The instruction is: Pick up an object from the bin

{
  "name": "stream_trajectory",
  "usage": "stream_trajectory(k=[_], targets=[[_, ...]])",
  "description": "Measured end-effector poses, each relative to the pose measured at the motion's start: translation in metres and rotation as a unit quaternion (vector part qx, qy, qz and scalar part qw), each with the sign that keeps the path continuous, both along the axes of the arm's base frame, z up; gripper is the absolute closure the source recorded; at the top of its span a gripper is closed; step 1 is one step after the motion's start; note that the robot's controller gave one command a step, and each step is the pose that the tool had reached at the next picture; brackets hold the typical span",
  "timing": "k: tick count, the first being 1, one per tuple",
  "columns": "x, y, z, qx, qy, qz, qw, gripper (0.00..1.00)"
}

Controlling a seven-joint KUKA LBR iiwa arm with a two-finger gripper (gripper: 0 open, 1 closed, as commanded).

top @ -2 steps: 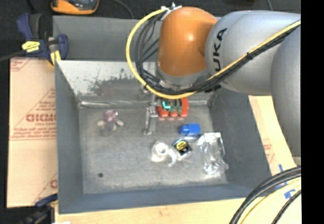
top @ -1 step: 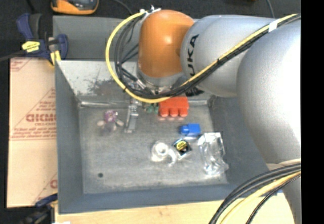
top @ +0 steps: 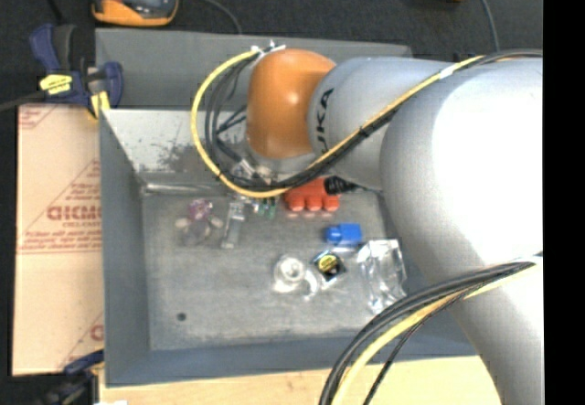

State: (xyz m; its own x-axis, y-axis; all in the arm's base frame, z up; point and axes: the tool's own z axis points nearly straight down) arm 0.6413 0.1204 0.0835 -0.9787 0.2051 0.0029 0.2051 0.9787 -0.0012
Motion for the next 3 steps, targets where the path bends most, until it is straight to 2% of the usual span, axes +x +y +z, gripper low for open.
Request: stream_trajectory(k=[1, 2, 3], targets=[[0.008, 0.046, -0.013, 0.001, -0.0043, 0.027, 0.9996, 0.00], [0.008, 0.044, -0.012, 0.001, -0.0041, 0.025, 0.9997, 1.00], [0.001, 0.099, 0.105, 0.003, -0.0075, 0.026, 0.9996, 1.00]])
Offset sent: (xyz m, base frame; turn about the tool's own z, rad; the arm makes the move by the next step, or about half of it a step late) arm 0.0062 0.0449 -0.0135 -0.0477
